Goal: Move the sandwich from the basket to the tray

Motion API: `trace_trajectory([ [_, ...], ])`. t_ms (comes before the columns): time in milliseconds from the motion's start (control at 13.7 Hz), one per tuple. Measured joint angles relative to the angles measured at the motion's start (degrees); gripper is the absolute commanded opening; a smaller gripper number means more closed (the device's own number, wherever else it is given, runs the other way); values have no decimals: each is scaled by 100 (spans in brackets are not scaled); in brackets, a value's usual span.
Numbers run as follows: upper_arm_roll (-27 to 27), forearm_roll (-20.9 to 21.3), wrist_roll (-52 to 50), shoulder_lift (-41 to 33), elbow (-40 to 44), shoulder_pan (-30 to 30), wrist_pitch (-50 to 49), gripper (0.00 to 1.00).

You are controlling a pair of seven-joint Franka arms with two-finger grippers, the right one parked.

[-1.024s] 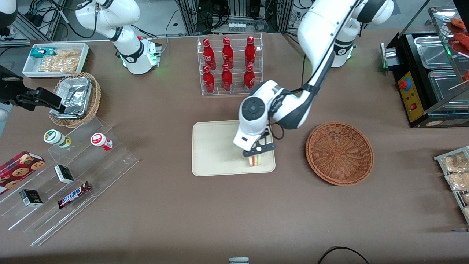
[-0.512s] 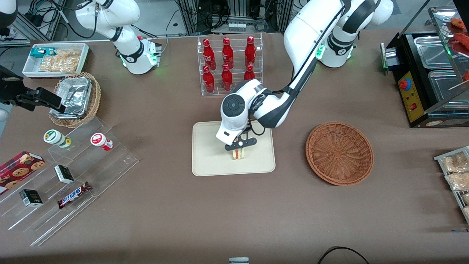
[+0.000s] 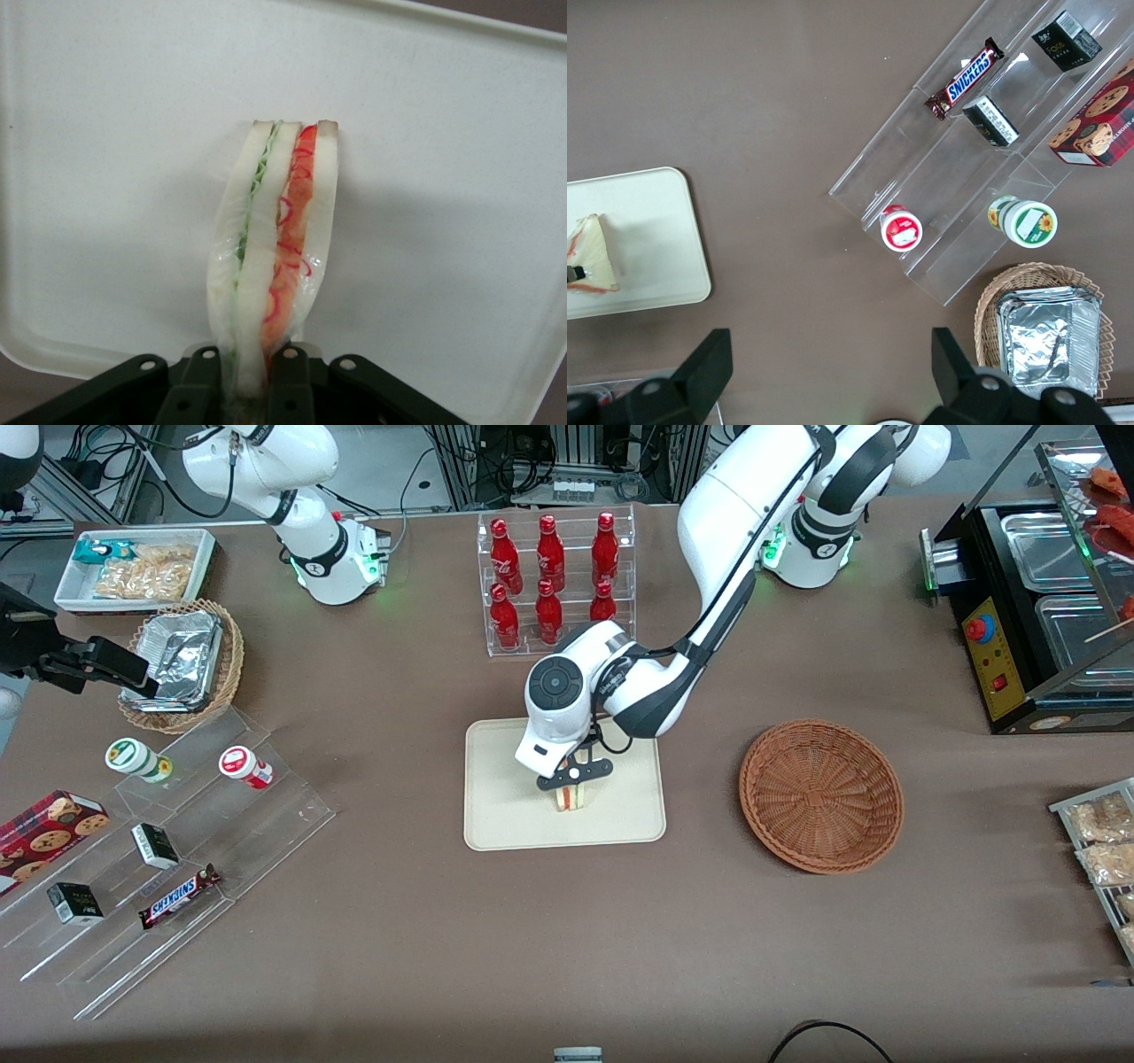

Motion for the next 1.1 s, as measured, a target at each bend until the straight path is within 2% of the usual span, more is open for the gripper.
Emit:
trace_trajectory([
  [585, 13, 9, -2, -216, 301, 17, -159, 100],
  [878, 124, 13, -6, -1068, 378, 136, -1621, 100],
  [1098, 648, 10, 14, -1538, 316, 166, -2158, 100],
])
